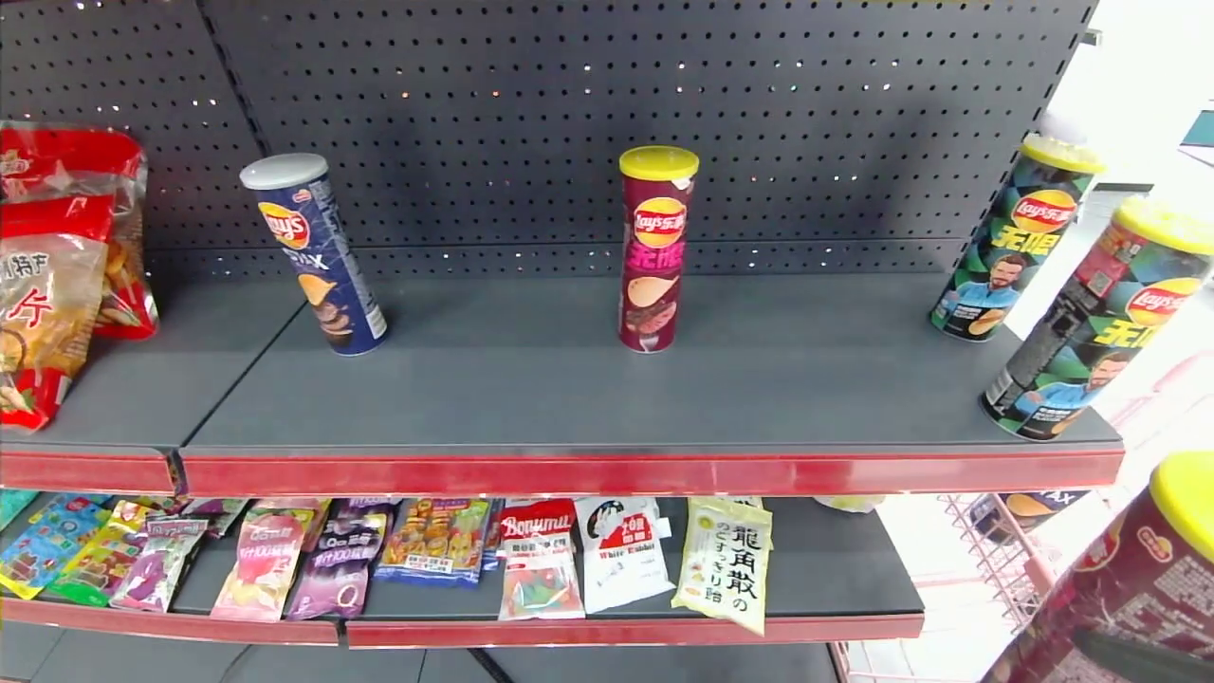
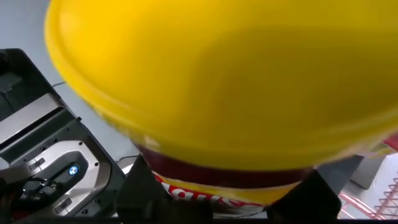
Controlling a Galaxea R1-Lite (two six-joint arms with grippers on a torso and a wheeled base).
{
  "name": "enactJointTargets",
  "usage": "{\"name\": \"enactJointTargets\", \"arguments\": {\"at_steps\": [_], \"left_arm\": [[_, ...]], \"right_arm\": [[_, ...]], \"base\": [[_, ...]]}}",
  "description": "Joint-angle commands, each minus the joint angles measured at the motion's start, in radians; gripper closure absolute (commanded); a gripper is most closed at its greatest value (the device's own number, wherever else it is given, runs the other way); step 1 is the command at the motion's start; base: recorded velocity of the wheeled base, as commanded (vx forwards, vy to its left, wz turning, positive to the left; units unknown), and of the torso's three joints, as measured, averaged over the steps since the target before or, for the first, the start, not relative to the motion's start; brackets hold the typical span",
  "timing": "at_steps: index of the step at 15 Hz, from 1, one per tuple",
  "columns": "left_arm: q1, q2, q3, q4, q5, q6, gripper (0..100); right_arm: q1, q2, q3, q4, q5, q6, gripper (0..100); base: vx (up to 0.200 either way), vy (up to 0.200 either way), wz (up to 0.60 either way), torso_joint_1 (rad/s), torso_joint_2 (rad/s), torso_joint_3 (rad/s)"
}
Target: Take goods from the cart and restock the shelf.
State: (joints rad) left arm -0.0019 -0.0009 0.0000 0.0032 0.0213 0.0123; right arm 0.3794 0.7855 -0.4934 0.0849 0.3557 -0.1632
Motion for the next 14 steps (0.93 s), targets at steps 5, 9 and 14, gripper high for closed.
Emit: {"name": "enactJointTargets", "arguments": {"at_steps": [5,9,14], "left_arm": [[0.000,0.001,0.000,-0.002,0.000,0.001,0],[-0.001,0.001,0.000,0.000,0.000,0.000,0],[0.000,0.001,0.000,0.000,0.000,0.000,0]], "right_arm": [[0.013,0.001,0.009,-0.001,0.000,-0.002,100],[0.059,-0.003,0.015,-0.001,0.000,-0.002,100],[0.059,0.000,0.016,-0.001,0.000,-0.002,100]], "base": [[0.000,0.080,0.00,0.003,0.00,0.001],[0.200,0.000,0.00,-0.005,0.00,0.001],[0.120,0.000,0.00,0.009,0.00,-0.001]]}}
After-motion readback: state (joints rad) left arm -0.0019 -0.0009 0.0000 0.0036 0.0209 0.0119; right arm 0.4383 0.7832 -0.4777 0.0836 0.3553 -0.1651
